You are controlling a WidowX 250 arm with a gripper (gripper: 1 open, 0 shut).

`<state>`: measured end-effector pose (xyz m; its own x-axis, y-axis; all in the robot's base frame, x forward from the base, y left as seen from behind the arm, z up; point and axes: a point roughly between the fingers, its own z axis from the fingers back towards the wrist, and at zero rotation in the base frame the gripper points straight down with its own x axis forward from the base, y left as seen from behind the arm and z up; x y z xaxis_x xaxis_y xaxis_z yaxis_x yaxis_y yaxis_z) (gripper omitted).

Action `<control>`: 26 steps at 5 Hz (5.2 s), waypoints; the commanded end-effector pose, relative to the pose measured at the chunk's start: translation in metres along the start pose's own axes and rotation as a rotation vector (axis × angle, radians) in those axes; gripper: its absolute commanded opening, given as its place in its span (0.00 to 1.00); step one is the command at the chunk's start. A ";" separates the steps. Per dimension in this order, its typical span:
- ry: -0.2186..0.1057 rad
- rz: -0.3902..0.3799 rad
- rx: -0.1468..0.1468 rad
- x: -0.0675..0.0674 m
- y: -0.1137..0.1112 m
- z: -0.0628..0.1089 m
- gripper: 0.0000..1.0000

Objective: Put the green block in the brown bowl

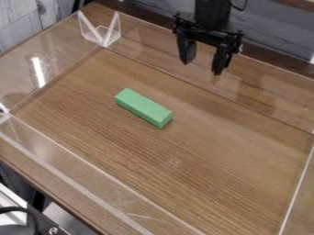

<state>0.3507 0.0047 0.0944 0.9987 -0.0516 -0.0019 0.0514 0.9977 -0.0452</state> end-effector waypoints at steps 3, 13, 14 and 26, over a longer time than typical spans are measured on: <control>-0.068 0.006 -0.006 0.010 0.003 0.019 1.00; -0.139 1.155 -0.041 -0.038 0.053 -0.016 1.00; -0.141 1.193 -0.047 -0.039 0.053 -0.022 1.00; -0.100 1.049 -0.083 -0.048 0.045 -0.023 0.00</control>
<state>0.2952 0.0493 0.0462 0.5376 0.8415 -0.0540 -0.8424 0.5333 -0.0774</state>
